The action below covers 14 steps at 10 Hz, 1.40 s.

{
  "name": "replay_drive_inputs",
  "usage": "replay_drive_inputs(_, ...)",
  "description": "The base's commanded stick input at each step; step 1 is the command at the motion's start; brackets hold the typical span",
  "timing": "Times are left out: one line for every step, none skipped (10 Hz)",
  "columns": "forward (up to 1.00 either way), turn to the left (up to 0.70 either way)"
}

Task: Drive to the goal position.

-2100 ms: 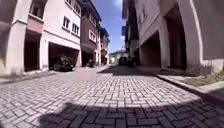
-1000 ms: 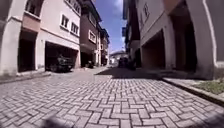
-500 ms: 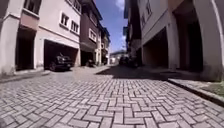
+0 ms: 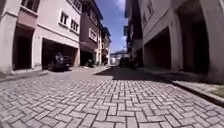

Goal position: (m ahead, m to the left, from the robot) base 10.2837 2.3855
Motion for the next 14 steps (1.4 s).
replay_drive_inputs(0.5,0.0)
replay_drive_inputs(0.5,0.0)
replay_drive_inputs(0.5,0.0)
replay_drive_inputs(0.5,0.0)
replay_drive_inputs(0.5,0.0)
replay_drive_inputs(0.5,0.0)
replay_drive_inputs(0.5,0.0)
replay_drive_inputs(0.5,0.0)
replay_drive_inputs(0.5,0.0)
replay_drive_inputs(0.5,0.0)
replay_drive_inputs(0.5,0.0)
replay_drive_inputs(0.5,0.0)
replay_drive_inputs(0.5,0.0)
replay_drive_inputs(0.5,0.0)
